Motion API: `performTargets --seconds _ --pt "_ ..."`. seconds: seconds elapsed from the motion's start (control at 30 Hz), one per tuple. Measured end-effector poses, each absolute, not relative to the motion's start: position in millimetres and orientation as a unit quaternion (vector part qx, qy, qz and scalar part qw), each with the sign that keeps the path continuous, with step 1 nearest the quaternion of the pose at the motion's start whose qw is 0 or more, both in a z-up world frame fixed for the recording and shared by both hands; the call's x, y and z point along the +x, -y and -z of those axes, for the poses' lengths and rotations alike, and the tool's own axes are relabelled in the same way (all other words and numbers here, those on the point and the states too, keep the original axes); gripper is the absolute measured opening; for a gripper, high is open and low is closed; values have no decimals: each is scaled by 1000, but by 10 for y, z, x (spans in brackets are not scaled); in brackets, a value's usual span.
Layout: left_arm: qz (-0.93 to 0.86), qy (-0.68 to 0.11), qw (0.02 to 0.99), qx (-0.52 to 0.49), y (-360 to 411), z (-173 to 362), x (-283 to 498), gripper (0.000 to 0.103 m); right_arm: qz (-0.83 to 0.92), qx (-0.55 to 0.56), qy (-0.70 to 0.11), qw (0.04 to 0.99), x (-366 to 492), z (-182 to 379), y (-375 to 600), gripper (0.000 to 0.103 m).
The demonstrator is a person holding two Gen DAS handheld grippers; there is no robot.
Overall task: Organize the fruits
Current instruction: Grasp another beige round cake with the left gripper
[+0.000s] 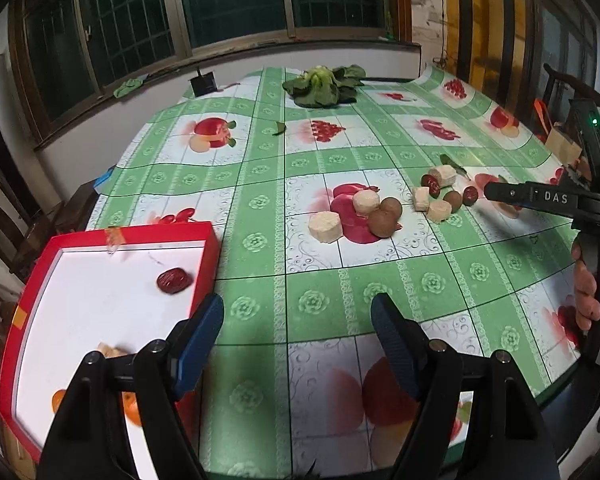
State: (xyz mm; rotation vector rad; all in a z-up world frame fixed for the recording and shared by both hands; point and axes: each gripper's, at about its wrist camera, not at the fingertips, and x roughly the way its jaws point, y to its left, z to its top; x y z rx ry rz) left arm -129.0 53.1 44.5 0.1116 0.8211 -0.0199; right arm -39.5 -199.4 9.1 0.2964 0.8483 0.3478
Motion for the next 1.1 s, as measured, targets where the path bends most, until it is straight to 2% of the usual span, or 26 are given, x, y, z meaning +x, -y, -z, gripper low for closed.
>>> performTargets --seconds 0.03,0.1,0.3,0.57,0.6,0.63,0.83,0.93,1.0,1.1 --pt "11 -404 913 54 -519 -421 -1245 76 -161 130 -414 886 -370 -70 1954 51" --pt "8 -412 909 55 -502 -378 -1149 76 -148 107 -422 888 -316 -32 1891 43" --pt "1 -427 902 66 -487 -302 -873 76 -143 69 -441 883 -163 39 1727 30" --pt "-5 -446 892 71 -486 -274 -549 76 -123 14 -437 891 -75 39 1537 27" --pt "-3 -448 891 74 -465 -259 -509 76 -122 12 -437 891 -82 38 1535 11" --pt "-3 -452 889 76 -450 -244 -475 76 -117 9 -438 891 -83 42 1546 0" --pt "13 -477 876 69 -378 -101 -280 75 -121 49 -448 884 -44 51 1697 0" --pt "25 -471 880 46 -394 -101 -257 54 -127 62 -456 879 -32 43 1726 0" --pt "41 -470 881 35 -384 -101 -258 32 -135 91 -469 868 5 48 1811 1" --pt "50 -462 884 50 -330 -100 -304 29 -140 142 -479 855 53 51 1969 1"
